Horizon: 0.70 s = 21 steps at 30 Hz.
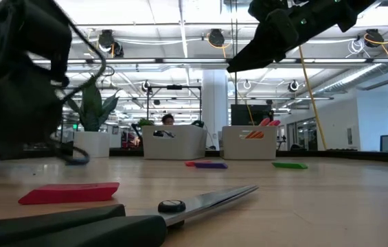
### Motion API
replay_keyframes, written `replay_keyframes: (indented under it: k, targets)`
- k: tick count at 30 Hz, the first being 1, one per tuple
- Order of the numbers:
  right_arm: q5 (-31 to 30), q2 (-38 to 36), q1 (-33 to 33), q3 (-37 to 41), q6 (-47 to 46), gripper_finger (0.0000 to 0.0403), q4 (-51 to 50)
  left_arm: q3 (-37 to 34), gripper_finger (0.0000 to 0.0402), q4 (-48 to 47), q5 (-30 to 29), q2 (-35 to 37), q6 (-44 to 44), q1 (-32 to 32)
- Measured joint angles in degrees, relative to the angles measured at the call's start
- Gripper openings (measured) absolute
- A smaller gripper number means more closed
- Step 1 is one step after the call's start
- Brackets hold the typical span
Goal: Sort crayons/erasers/pens/pencils in bins
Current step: Prepare the yellow eraser
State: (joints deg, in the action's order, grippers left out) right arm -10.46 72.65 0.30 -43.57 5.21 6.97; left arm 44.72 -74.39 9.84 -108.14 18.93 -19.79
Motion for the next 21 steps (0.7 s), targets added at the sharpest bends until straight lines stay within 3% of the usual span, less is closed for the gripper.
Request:
replay_keyframes:
  k: [9,12,17,21]
  targets:
    - [0.02,-0.01,-0.90,0.00,-0.17,0.0277,0.10,-0.18,0.0225,-0.92,-1.57,9.43,7.74,3.33]
    - [0.02,-0.01,-1.05,0.00,-0.19,0.0277,0.09,-0.25,0.0225,-1.07,-0.92,9.62,10.68,5.81]
    - [0.02,-0.01,-1.03,0.00,-0.22,0.0277,0.08,-0.71,0.0225,0.28,0.32,8.92,8.22,9.47]
    - [0.02,-0.01,-1.03,0.00,-0.22,0.0277,0.03,-3.00,0.0234,2.21,6.77,7.01,7.01,12.96]
